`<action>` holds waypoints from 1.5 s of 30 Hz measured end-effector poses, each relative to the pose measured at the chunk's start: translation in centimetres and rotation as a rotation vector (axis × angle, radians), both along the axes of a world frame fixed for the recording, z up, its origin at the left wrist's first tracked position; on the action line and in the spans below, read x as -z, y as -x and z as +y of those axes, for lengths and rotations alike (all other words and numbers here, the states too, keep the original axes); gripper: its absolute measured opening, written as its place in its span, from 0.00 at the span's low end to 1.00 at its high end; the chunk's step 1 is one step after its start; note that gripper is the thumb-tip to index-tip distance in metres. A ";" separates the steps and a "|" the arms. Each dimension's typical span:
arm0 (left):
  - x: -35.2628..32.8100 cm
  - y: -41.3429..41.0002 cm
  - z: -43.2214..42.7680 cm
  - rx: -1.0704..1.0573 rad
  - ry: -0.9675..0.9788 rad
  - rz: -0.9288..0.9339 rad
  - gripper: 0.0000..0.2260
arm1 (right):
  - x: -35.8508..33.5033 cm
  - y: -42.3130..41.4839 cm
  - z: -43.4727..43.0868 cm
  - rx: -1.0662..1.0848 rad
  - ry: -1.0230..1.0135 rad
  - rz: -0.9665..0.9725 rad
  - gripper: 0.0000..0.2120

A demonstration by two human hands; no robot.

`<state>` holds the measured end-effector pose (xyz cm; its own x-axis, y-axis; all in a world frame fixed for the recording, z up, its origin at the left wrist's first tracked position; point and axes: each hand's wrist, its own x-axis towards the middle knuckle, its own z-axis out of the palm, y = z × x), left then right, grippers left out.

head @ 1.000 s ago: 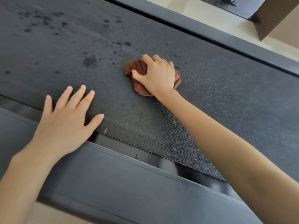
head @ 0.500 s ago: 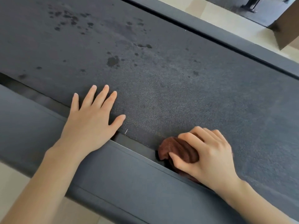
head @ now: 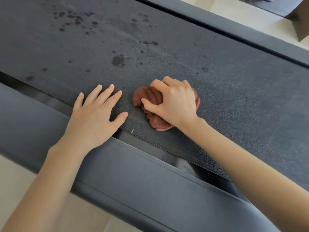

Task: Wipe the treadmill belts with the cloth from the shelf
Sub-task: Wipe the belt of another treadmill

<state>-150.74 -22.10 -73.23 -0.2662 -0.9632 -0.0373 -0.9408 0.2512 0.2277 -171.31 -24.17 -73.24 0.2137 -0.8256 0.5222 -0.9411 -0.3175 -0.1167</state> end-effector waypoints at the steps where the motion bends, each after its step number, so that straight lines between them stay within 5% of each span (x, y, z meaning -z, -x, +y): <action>1: 0.0 -0.2 -0.1 0.008 -0.001 0.016 0.28 | -0.1 0.1 0.6 -0.034 -0.011 -0.002 0.18; 8: 0.0 -1.2 0.0 0.074 0.012 -0.002 0.26 | -0.8 2.7 8.8 -0.331 -0.103 0.033 0.14; 19: 0.3 -0.9 0.2 0.053 0.024 -0.024 0.26 | -0.9 6.4 13.0 -0.197 -0.119 0.064 0.14; 33: 0.4 -0.6 0.5 0.026 0.058 0.016 0.29 | 0.0 2.5 -6.6 0.047 0.007 0.063 0.20; 37: 0.4 -0.6 0.3 0.022 0.064 0.010 0.30 | -0.7 1.3 -12.1 0.141 -0.106 0.077 0.21; 41: 0.4 -0.7 0.3 0.019 0.061 0.013 0.31 | -0.4 1.1 -10.7 0.164 -0.064 0.061 0.19; 45: 0.2 -0.7 0.3 -0.075 0.071 0.032 0.28 | 0.2 1.7 -3.8 -0.048 0.020 -0.007 0.18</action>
<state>-150.08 -21.83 -73.44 -0.1928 -0.9805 0.0392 -0.9502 0.1965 0.2420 -173.05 -27.94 -73.40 0.2488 -0.8037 0.5405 -0.9239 -0.3644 -0.1166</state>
